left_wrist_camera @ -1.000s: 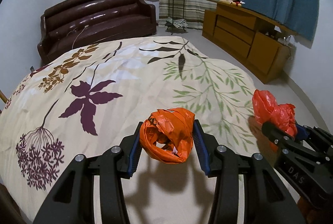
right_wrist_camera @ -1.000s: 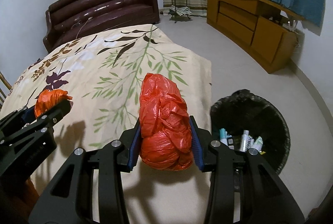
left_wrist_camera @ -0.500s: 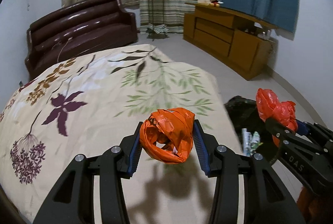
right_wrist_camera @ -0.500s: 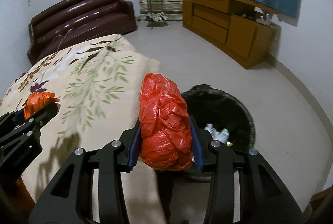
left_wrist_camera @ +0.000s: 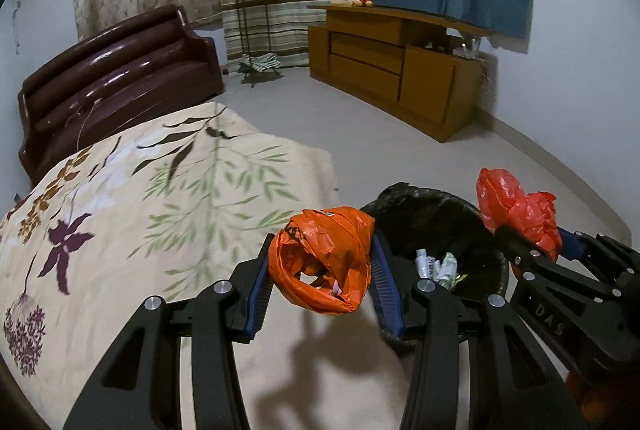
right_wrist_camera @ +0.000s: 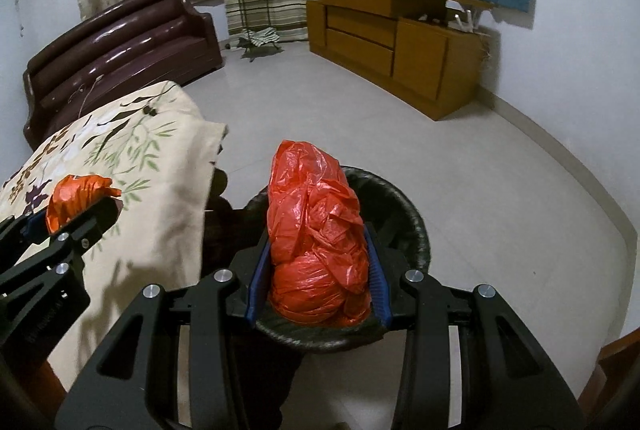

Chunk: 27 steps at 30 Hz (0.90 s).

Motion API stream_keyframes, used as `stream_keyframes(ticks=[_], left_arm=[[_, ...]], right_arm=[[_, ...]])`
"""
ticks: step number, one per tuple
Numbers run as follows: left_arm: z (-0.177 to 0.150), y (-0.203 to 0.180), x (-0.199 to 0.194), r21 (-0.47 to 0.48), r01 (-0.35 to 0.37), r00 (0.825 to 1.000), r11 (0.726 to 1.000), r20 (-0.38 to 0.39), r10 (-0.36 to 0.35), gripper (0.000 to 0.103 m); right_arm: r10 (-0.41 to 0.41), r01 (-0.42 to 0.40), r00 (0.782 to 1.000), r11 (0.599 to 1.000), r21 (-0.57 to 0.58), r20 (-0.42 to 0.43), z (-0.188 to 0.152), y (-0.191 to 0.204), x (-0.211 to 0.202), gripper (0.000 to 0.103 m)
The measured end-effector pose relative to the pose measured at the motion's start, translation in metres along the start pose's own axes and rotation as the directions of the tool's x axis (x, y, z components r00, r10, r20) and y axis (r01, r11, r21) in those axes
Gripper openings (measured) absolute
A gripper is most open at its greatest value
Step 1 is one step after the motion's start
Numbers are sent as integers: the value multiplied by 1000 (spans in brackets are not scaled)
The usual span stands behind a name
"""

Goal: Collect trash
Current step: 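Carry the red and orange bags over the black bin, then open both grippers over the bin to drop the bags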

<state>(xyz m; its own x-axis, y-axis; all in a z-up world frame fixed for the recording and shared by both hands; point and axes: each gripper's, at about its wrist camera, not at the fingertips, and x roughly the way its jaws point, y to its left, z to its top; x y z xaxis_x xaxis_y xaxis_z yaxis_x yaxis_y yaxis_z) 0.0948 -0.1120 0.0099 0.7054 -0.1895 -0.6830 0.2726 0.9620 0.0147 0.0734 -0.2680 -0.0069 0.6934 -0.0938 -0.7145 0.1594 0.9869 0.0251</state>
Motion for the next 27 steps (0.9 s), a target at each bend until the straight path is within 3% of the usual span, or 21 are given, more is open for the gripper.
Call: stream_keyframes(ticks=[19, 27], left_arm=[[20, -36, 54, 58, 7, 1000, 998, -29, -5, 46], [18, -42, 63, 62, 5, 999, 998, -45, -2, 56]], right_arm=[[-41, 43, 999, 997, 64, -23, 10, -29, 37, 40], [-48, 51, 998, 997, 66, -45, 11, -34, 54, 41]])
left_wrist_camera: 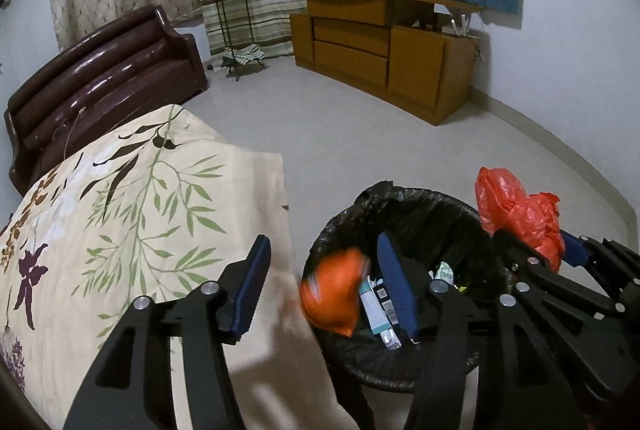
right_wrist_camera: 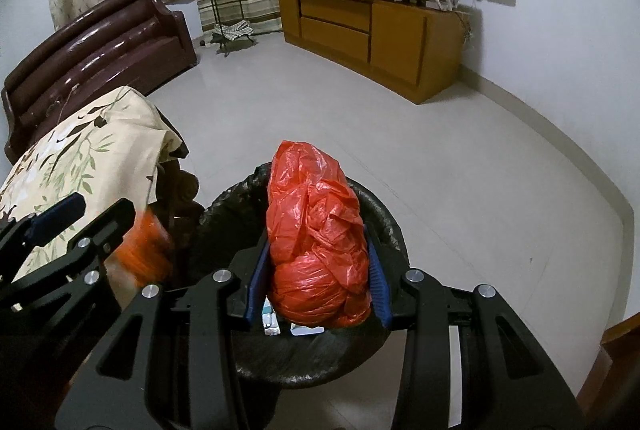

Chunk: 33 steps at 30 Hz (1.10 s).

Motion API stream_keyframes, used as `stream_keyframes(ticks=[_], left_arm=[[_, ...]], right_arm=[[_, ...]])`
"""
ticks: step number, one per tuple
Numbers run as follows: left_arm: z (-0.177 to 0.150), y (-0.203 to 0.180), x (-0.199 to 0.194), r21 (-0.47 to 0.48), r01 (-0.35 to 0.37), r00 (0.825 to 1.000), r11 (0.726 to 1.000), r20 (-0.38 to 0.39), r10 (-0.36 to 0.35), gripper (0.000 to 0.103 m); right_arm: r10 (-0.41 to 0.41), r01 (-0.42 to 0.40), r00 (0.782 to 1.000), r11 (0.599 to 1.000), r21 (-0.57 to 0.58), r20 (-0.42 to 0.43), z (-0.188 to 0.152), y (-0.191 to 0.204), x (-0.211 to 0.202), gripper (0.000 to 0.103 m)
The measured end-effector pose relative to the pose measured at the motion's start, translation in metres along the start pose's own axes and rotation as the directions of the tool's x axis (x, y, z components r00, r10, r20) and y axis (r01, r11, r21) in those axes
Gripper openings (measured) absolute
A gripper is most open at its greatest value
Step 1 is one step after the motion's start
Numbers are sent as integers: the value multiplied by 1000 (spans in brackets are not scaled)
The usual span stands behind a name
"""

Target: Collect trash

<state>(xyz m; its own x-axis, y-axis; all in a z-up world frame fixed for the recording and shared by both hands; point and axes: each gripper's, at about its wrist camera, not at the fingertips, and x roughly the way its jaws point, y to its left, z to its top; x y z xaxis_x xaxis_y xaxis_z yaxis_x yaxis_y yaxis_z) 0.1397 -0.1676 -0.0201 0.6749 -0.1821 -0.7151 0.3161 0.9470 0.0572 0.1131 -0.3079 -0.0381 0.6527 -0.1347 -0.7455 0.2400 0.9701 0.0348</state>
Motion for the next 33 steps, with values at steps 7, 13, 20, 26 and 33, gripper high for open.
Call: stream_keyframes(ticks=[7, 13, 20, 26, 33], left_arm=[[0, -2, 4, -1, -1, 1000, 1000, -7, 1, 65], [0, -2, 3, -9, -1, 1000, 1000, -4, 1, 70], [-1, 3, -1, -21, -1, 1000, 1000, 0, 1, 70], [-5, 10, -14, -36, -2, 1000, 999, 21, 3, 71], [-10, 22, -36, -63, -8, 999, 998, 51, 11, 72]], right_arm=[[-6, 6, 1000, 1000, 15, -12, -1, 0, 7, 43], [-11, 11, 1000, 1000, 20, 0, 0, -2, 4, 50], [-11, 11, 1000, 1000, 20, 8, -1, -1, -3, 51], [-13, 12, 1000, 999, 30, 21, -2, -1, -13, 60], [-15, 14, 999, 1000, 25, 36, -11, 5, -31, 62]])
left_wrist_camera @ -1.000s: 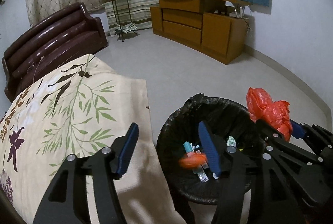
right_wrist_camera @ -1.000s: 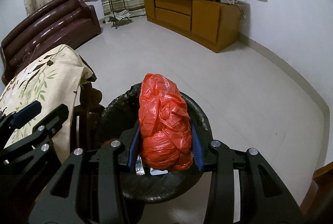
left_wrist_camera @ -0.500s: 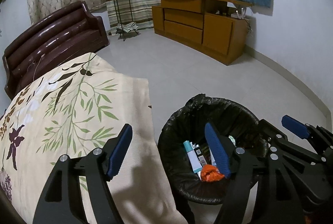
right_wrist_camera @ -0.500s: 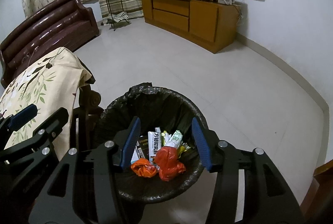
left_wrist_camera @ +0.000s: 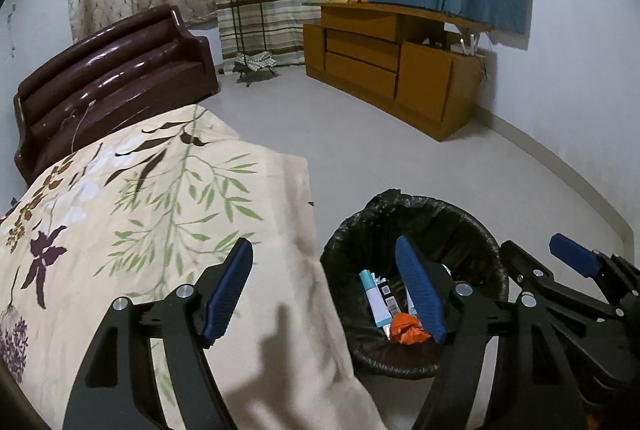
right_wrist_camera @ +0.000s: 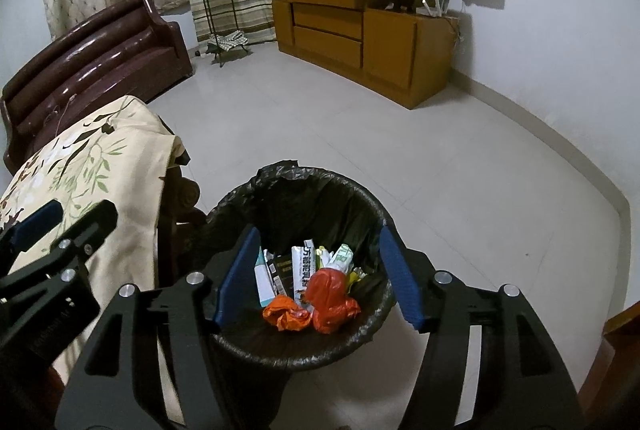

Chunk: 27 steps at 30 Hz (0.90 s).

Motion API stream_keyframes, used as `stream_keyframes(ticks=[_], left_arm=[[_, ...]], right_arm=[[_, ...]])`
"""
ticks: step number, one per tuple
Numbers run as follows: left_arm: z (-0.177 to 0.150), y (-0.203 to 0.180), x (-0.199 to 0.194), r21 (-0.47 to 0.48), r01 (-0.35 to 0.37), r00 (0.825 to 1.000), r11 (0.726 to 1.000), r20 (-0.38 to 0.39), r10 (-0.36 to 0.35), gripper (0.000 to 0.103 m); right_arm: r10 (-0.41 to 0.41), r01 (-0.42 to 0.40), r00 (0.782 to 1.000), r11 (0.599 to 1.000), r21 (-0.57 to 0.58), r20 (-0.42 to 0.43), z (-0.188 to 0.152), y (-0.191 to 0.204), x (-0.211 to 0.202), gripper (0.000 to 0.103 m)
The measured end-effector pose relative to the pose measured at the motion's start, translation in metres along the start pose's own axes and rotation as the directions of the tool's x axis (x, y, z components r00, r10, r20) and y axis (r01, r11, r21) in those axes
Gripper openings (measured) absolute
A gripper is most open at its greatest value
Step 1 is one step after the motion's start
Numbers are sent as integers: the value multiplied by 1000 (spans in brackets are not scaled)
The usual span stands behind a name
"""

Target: Collect trash

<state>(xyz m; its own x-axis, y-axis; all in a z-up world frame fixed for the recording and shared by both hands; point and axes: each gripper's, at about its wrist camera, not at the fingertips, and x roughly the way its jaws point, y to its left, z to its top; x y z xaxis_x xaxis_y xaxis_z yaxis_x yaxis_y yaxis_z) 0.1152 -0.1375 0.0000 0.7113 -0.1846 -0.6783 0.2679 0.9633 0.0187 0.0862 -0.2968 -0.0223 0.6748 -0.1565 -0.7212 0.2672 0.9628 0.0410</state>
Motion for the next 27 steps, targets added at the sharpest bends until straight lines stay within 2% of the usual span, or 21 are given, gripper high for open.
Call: stream_keyframes(ticks=[11, 27], left_arm=[[-16, 17, -43, -27, -43, 998, 999, 50, 44, 75], [-36, 34, -92, -74, -52, 993, 996, 104, 59, 76]], right_arm=[[7, -6, 1000, 1000, -30, 22, -16, 12, -32, 67], [34, -30, 997, 998, -60, 70, -30, 25, -83, 67]])
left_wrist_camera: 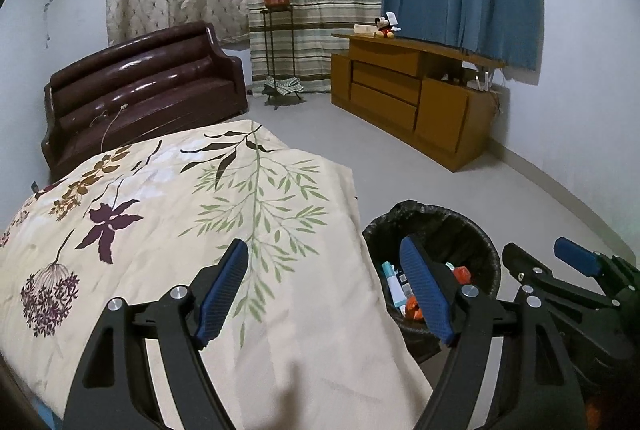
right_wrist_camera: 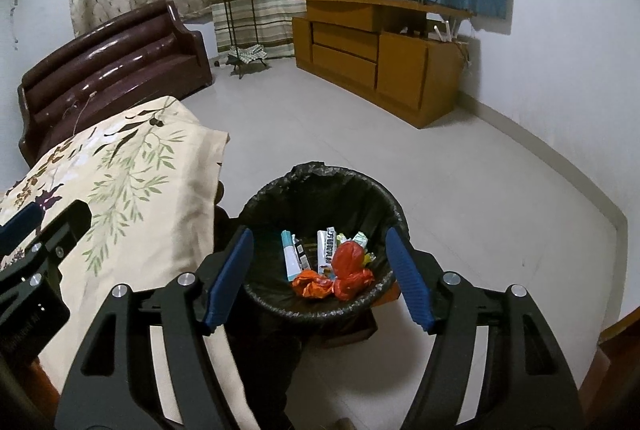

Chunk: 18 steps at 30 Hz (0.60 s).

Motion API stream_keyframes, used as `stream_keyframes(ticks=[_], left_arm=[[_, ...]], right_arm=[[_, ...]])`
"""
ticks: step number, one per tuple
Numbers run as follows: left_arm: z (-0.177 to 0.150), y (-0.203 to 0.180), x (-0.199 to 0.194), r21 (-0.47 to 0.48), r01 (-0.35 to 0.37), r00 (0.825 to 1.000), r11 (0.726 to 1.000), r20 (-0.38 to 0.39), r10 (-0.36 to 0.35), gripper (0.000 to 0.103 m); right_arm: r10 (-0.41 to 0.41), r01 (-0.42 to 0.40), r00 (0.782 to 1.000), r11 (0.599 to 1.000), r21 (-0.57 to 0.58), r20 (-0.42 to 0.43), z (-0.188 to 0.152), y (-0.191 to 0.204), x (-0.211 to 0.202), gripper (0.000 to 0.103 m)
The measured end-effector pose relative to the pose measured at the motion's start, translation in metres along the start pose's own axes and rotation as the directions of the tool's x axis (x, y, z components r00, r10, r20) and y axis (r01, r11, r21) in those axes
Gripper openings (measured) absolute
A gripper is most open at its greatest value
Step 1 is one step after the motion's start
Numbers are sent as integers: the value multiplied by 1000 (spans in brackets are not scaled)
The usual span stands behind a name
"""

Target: Collect trash

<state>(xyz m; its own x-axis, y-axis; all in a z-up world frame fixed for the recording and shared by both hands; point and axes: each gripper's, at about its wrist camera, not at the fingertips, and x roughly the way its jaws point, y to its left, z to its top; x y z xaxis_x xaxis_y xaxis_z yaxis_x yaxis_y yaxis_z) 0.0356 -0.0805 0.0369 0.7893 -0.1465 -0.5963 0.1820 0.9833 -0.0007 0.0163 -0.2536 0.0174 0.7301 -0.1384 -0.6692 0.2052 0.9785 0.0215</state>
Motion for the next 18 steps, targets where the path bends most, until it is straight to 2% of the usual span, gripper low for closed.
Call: stream_keyframes(ticks=[18], left_arm=[[-5, 8, -23, -5, 16, 999, 1000, 36, -16, 77]], right_arm=[[0, 1, 1000, 1000, -8, 28, -5, 5, -21, 67]])
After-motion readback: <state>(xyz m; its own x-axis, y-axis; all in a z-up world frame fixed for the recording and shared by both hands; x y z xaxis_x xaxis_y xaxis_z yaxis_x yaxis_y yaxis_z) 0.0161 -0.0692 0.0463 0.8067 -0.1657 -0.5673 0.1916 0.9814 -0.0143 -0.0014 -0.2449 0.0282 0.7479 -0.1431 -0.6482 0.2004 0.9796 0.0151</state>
